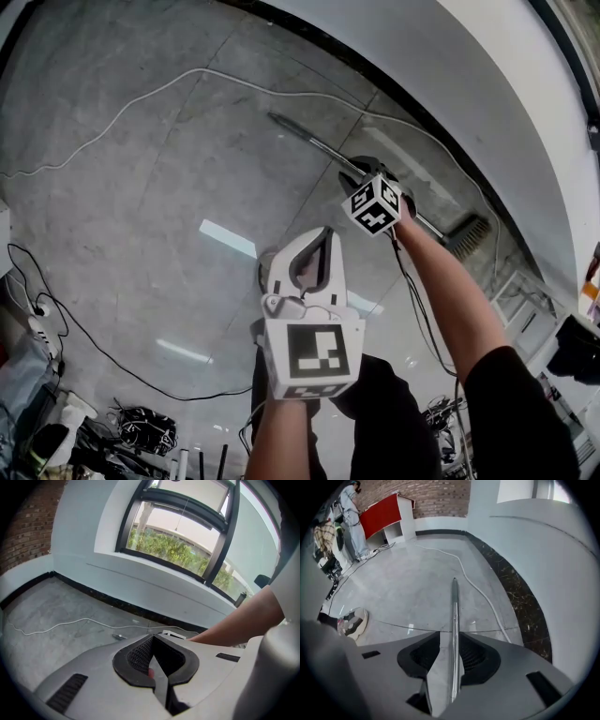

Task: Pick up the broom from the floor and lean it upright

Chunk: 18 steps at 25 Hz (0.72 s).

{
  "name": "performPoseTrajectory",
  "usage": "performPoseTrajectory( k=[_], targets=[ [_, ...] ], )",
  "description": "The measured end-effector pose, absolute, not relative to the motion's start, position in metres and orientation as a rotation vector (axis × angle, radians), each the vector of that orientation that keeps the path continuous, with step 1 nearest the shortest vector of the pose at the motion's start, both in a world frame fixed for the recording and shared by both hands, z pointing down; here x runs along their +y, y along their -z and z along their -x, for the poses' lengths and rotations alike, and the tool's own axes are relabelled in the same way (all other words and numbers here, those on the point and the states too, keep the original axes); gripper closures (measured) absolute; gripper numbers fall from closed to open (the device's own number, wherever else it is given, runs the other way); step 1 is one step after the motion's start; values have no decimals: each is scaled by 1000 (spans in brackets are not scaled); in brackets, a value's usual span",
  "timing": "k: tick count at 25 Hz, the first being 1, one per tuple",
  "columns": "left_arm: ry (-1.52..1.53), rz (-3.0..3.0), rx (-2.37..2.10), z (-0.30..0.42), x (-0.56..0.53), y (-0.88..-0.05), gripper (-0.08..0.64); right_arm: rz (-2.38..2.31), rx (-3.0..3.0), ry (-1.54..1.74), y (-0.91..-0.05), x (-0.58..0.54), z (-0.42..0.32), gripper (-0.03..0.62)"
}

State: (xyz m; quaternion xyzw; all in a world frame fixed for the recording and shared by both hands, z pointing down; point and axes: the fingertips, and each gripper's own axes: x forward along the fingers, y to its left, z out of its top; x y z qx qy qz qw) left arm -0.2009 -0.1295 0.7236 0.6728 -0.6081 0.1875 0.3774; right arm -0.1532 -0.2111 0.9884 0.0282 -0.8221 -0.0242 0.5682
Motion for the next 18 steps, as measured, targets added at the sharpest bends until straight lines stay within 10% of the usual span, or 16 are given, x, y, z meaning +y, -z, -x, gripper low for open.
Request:
performPoseTrajectory(
  k=[18],
  targets=[
    [-507,-1759,-1540,225,-138,-726,554,-28,-1747,149,-1054,-230,153,511]
  ],
)
